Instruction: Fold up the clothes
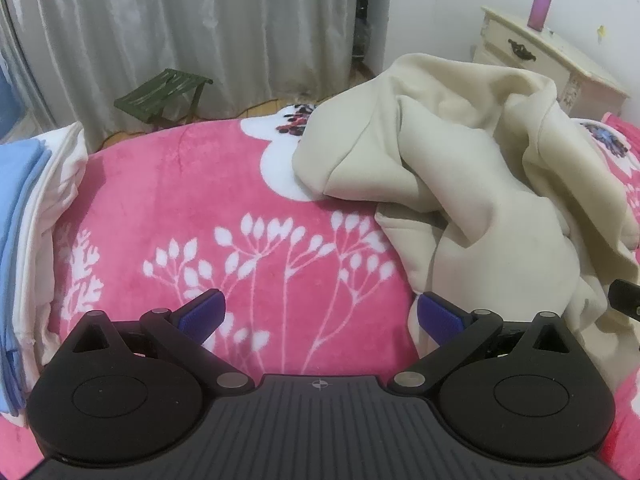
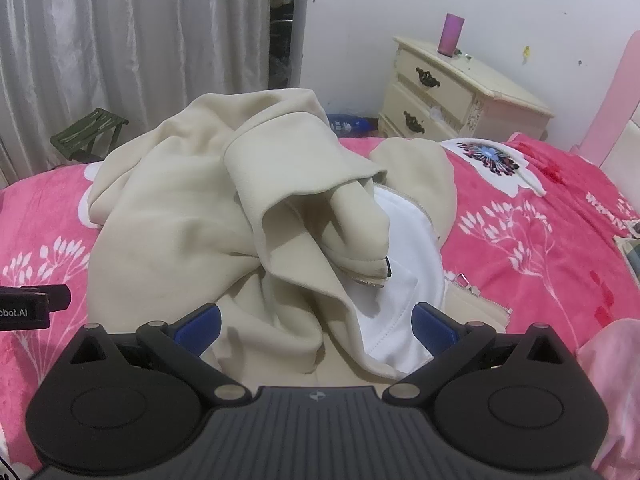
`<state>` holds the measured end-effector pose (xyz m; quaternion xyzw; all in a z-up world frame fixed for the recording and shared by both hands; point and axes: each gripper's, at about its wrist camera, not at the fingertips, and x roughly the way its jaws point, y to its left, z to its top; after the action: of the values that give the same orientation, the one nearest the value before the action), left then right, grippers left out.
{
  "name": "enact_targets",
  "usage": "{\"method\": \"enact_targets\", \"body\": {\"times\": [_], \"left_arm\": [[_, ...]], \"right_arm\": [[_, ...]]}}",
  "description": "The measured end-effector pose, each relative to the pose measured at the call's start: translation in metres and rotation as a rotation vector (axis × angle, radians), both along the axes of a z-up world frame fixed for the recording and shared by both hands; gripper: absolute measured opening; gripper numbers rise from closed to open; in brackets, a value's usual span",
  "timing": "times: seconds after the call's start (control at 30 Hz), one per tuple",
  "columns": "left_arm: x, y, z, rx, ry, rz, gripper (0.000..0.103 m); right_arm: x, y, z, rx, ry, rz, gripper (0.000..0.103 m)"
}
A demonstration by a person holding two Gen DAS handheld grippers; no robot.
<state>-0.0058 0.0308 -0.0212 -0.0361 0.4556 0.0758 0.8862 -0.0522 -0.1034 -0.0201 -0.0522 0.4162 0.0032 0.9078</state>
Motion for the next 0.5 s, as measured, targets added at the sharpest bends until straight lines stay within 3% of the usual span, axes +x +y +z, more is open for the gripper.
{"method": "enact_targets", "body": {"times": [0.37, 0.5], "left_arm": [[0.0, -0.0015, -0.0025, -0.005, 0.002, -0.008, 0.103], [-0.001, -0.0021, -0.0047, -0.061, -0.005, -0.058, 0.103]], "right_arm": [[0.0002, -0.0015, 0.0001, 0.009, -0.003, -0.006, 0.103], [0.0003, -0.0048, 0.0003, 0.028, -0.011, -0.01, 0.103]]}}
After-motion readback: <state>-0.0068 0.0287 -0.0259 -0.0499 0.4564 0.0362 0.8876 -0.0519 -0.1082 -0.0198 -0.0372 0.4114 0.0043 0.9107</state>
